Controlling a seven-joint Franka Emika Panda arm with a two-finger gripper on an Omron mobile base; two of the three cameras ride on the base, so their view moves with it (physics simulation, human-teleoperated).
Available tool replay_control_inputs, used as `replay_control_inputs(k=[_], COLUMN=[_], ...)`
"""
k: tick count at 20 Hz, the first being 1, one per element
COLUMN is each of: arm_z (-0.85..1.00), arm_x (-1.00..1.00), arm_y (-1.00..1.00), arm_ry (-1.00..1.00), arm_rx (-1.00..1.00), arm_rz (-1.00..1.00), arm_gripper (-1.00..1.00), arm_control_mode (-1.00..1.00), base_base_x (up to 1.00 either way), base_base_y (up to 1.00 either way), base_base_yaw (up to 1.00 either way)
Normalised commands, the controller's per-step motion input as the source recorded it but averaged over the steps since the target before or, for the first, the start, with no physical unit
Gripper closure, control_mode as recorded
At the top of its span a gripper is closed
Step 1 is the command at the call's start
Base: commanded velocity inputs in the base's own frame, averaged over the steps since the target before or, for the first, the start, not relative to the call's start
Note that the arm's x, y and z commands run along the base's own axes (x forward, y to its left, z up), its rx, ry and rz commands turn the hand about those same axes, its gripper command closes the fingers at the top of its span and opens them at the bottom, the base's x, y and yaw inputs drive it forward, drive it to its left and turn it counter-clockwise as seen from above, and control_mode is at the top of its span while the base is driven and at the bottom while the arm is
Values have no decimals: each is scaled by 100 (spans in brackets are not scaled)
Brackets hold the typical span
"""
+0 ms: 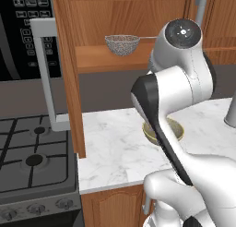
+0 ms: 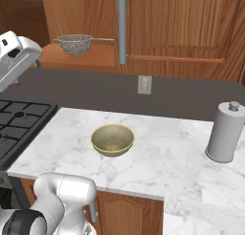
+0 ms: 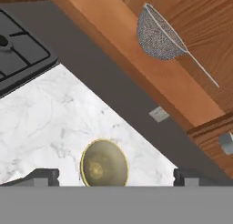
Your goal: Open the cabinet and setup a tea strainer by placing it in the bowl upright.
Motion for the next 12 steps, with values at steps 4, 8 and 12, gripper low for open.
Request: replay_control_inputs(k=[4,8,12], arm_z=[0,0,0], arm_x=[56,67,59], arm_y=[11,0,0], arm_ry=[2,-15,-35], arm_rx=[0,2,0], arm_rz=[1,6,2], arm_gripper=[-100,-100,-100], arm_control_mode=[-100,-100,-100], base_base_x=[0,0,0], base_base_y=[0,0,0], base_base_yaw=[0,0,0])
